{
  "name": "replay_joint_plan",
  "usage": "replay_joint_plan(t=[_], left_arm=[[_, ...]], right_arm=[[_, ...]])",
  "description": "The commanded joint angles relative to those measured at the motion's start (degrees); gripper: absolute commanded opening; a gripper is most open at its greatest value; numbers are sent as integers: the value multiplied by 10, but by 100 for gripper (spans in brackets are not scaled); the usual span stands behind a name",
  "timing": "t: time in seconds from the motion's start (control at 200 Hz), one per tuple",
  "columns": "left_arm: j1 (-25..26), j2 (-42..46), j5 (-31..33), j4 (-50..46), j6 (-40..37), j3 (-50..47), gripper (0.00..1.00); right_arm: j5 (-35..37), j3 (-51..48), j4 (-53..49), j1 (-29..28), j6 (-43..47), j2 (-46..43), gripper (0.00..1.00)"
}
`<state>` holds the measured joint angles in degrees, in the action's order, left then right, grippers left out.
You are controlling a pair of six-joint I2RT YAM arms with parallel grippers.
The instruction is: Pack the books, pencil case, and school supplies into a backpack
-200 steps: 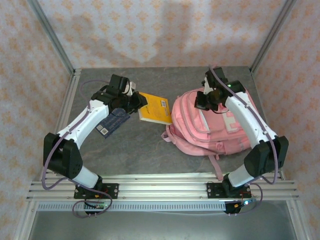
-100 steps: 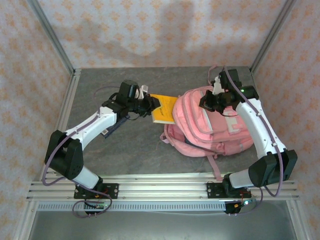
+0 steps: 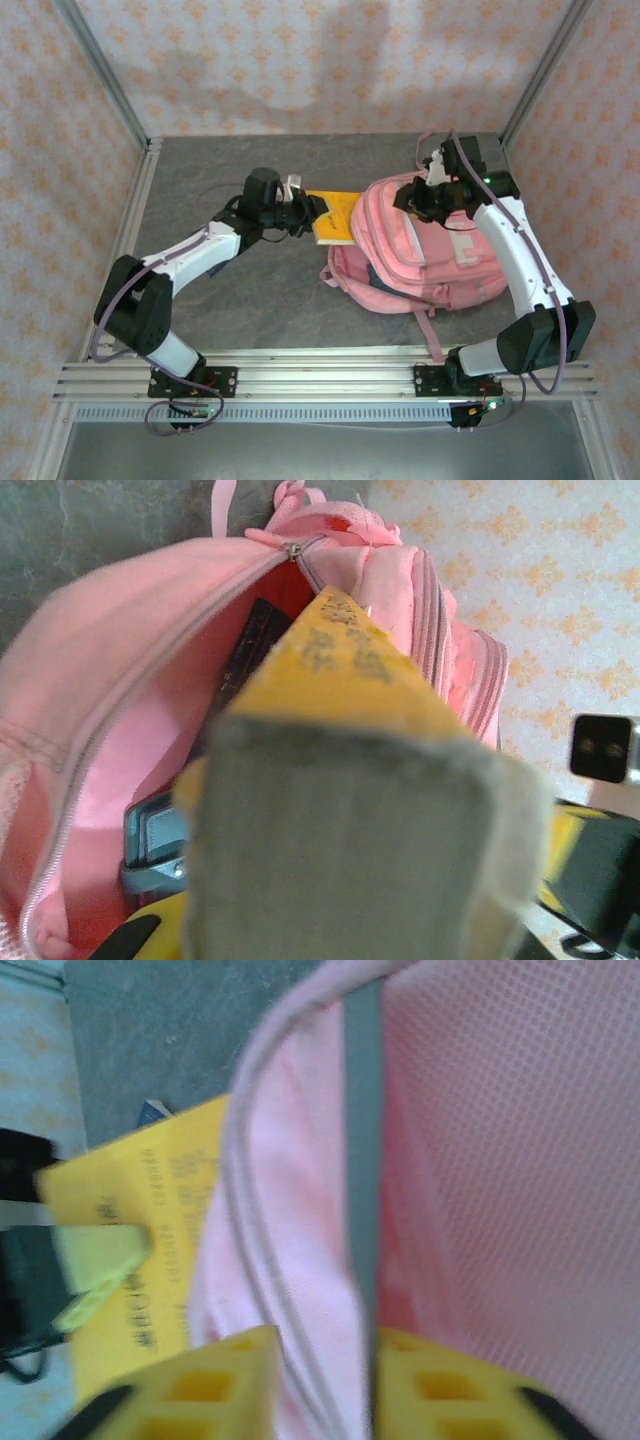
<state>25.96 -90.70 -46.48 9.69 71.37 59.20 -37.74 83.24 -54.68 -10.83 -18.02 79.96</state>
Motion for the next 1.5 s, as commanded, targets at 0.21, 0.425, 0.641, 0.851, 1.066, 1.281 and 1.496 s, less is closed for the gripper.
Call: replay_joint_plan(t=[0.21, 0.425, 0.641, 0.851, 1.066, 1.281, 1.496], left_arm=[[51, -66, -20, 318, 145, 35, 0], [59, -92, -12, 379, 177, 53, 0], [68, -111, -5, 419, 200, 68, 0], [71, -110, -5, 424, 200, 72, 0], [71, -106, -7, 419, 197, 67, 0], [71, -101, -8, 408, 188, 66, 0], [71, -86, -17, 365, 155, 65, 0]], right_arm=[[123, 115, -109, -21, 22, 8, 62], [176, 179, -165, -121, 42, 59, 64], [233, 239, -211, -190, 43, 117, 69], [314, 254, -240, -217, 64, 145, 69], [360, 240, -236, -237, 81, 156, 68], [405, 260, -249, -282, 88, 193, 67], [484, 270, -266, -299, 94, 214, 8]])
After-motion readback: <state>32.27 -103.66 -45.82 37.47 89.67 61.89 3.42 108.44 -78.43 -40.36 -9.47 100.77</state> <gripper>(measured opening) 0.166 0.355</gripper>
